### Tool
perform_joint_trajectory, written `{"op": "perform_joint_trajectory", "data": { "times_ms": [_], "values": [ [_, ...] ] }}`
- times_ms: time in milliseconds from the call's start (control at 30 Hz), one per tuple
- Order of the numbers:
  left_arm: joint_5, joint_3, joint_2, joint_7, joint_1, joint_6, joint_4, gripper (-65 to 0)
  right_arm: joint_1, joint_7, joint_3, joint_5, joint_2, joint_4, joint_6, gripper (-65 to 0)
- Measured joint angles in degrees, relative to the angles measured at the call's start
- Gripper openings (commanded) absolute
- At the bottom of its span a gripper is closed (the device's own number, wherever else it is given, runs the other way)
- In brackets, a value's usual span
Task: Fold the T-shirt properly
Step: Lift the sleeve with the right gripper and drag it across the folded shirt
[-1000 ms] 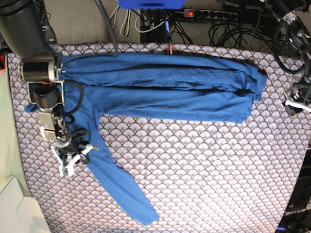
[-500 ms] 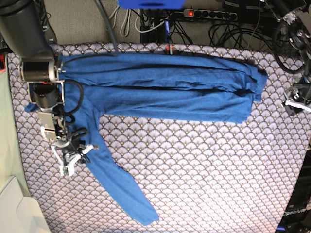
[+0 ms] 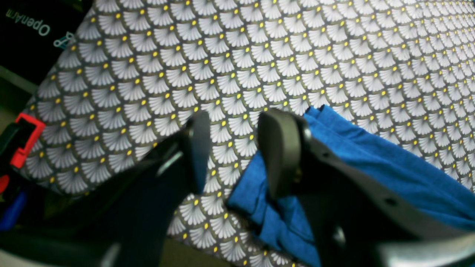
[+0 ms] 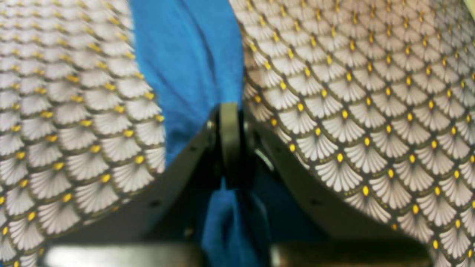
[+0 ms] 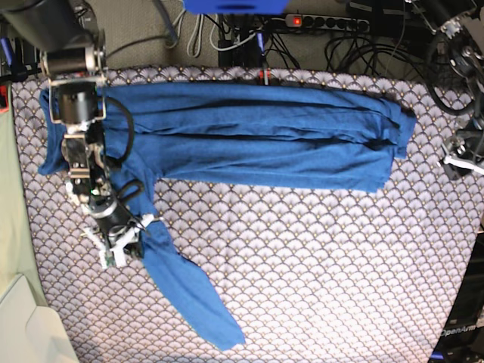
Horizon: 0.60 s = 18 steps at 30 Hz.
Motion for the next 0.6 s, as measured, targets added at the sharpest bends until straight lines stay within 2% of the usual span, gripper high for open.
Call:
{"op": "perform_joint_trajectory", "data": {
  "times_ms": [233, 600],
  "values": [
    [0.0, 0.0, 0.0, 0.0, 0.0, 0.0, 0.0, -40.1, -7.2, -0.2, 0.0, 0.0, 0.0, 11.4, 0.0, -65.0],
    [0.0, 0.0, -0.5, -0.2, 0.0, 0.1, 0.0, -39.9, -23.7, 0.0, 0.0, 0.0, -0.7, 32.8, -0.1, -65.0]
  ]
}}
